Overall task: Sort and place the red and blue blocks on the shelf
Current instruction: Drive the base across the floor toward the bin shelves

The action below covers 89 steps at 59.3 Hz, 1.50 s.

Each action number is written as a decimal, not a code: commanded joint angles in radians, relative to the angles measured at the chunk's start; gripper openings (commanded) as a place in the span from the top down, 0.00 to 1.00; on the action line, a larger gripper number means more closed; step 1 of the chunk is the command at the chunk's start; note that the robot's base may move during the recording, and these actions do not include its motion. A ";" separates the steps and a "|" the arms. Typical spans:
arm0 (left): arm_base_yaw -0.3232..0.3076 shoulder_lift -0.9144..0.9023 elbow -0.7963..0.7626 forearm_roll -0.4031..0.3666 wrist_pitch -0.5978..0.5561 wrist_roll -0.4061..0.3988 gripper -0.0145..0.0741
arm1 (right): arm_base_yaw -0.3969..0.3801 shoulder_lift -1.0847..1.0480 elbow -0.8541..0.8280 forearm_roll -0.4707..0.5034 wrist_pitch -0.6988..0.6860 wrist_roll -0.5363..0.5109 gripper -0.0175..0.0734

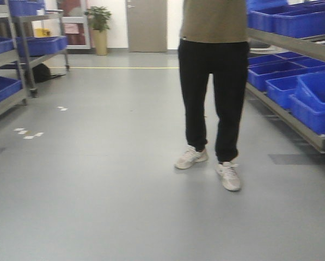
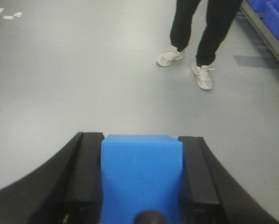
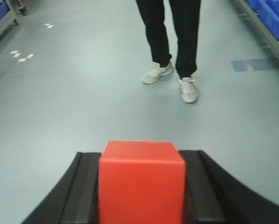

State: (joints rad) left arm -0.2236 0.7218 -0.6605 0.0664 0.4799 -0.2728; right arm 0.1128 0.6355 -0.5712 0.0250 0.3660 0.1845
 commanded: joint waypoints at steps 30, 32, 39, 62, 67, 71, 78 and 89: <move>0.001 -0.004 -0.028 0.003 -0.081 0.000 0.70 | -0.004 -0.005 -0.030 -0.008 -0.088 -0.003 0.74; 0.001 -0.004 -0.028 0.003 -0.081 0.000 0.70 | -0.004 -0.005 -0.030 -0.008 -0.088 -0.003 0.74; 0.001 -0.004 -0.028 0.003 -0.081 0.000 0.70 | -0.004 -0.005 -0.030 -0.008 -0.088 -0.003 0.74; 0.001 -0.004 -0.028 0.003 -0.081 0.000 0.70 | -0.004 -0.005 -0.030 -0.008 -0.088 -0.003 0.74; 0.001 -0.004 -0.028 0.003 -0.081 0.000 0.70 | -0.004 -0.005 -0.030 -0.008 -0.088 -0.003 0.74; 0.001 -0.004 -0.028 0.003 -0.081 0.000 0.70 | -0.004 -0.005 -0.030 -0.008 -0.088 -0.003 0.74; 0.001 -0.004 -0.028 0.003 -0.081 0.000 0.70 | -0.004 -0.005 -0.030 -0.008 -0.088 -0.003 0.74; 0.001 -0.004 -0.028 0.003 -0.081 0.000 0.70 | -0.004 -0.005 -0.030 -0.008 -0.087 -0.003 0.74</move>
State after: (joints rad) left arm -0.2236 0.7218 -0.6605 0.0664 0.4799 -0.2728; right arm 0.1128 0.6355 -0.5712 0.0250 0.3660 0.1845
